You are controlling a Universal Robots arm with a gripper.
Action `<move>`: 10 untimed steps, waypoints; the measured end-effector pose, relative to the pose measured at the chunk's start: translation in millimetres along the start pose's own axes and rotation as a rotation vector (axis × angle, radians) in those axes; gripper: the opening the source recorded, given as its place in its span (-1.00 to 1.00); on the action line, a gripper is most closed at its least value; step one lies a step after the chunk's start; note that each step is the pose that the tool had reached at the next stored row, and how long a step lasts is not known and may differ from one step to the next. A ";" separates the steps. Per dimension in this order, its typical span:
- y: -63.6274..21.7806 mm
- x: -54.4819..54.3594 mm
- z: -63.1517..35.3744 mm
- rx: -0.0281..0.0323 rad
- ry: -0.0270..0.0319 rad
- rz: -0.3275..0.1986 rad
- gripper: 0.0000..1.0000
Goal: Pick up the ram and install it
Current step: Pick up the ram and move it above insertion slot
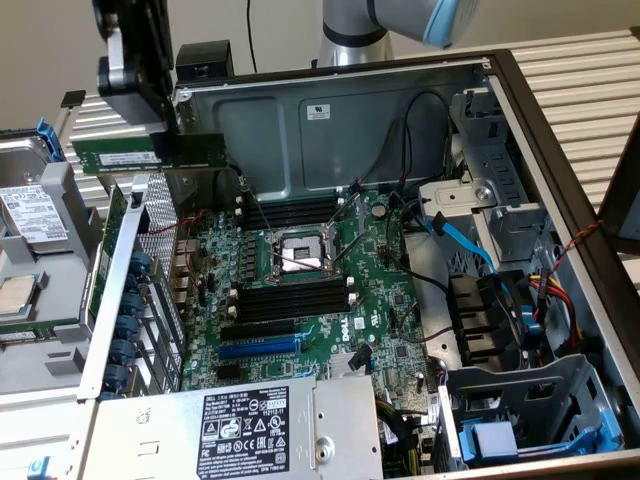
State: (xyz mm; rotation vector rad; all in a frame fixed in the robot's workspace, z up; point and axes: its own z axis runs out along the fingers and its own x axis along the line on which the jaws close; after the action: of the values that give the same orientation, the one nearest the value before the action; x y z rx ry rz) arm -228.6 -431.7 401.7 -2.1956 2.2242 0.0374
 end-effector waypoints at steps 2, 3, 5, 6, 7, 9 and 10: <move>-9.1 -0.5 -0.1 -0.0003 -0.0025 0.000 -0.73; -13.6 -0.8 -0.1 -0.0003 -0.0035 -0.001 -0.73; -22.6 -1.5 -0.1 -0.0004 -0.0055 -0.001 -0.73; -27.3 -1.8 -0.1 -0.0004 -0.0062 -0.001 -0.73; -31.6 -2.2 0.0 -0.0004 -0.0067 -0.001 -0.73; -40.7 -3.1 0.1 -0.0004 -0.0073 -0.001 -0.73; -45.3 -3.7 0.3 -0.0005 -0.0075 -0.001 -0.73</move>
State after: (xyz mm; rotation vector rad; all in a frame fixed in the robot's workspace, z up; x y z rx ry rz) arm -183.2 -428.6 401.2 -2.1935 2.2191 0.0461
